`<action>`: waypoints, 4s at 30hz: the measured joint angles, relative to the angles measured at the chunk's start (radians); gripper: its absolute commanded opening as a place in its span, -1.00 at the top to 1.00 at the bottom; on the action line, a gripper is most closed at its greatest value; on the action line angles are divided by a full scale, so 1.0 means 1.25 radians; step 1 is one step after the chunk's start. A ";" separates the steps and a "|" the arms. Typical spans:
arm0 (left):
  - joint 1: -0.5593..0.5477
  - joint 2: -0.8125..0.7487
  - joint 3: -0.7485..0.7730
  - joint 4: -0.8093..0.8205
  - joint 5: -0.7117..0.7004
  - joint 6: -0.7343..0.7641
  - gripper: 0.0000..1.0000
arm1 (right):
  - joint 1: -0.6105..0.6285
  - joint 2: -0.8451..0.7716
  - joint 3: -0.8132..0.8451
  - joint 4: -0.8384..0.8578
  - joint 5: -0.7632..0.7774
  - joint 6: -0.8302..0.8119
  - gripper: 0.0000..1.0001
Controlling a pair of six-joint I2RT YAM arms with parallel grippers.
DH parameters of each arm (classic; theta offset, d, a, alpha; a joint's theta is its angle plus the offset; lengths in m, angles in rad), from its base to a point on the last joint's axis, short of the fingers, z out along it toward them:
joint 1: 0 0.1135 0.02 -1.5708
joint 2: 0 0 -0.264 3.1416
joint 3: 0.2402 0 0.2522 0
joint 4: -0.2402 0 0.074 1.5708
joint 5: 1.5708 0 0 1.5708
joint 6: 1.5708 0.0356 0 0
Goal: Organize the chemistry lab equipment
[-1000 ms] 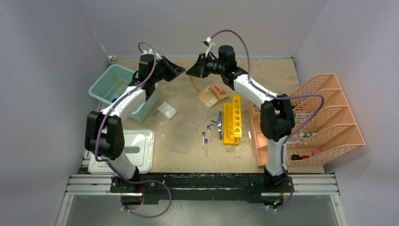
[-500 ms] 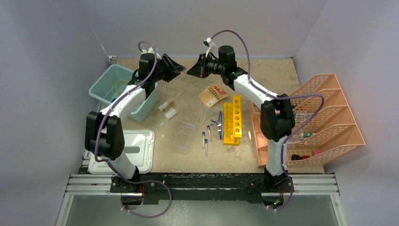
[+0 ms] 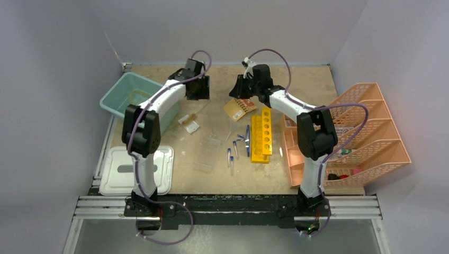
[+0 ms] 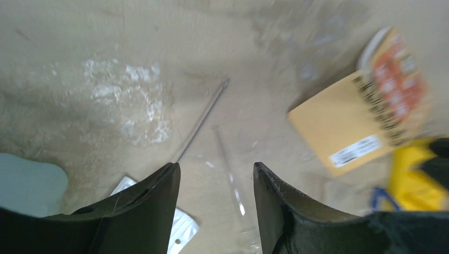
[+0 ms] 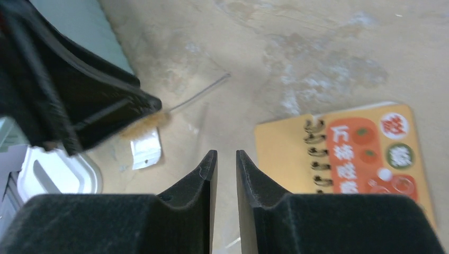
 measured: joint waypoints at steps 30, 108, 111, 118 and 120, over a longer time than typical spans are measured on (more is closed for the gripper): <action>-0.040 0.240 0.162 -0.259 -0.180 0.151 1.00 | -0.070 -0.064 -0.034 -0.012 0.032 0.005 0.60; 0.372 -0.188 -0.092 -0.250 -0.351 -0.374 -0.14 | 0.060 -0.054 -0.007 -0.079 0.162 -0.078 -0.07; 0.370 -0.248 -0.092 -0.229 -0.330 -0.342 -0.27 | 0.121 -0.051 0.035 -0.122 0.199 -0.100 -0.08; 0.366 -0.413 -0.136 -0.143 -0.216 -0.267 -0.35 | 0.242 0.033 0.154 -0.229 0.241 -0.115 -0.07; 0.363 -0.438 -0.149 -0.127 -0.187 -0.251 -0.36 | 0.264 0.071 0.180 -0.266 0.248 -0.110 -0.06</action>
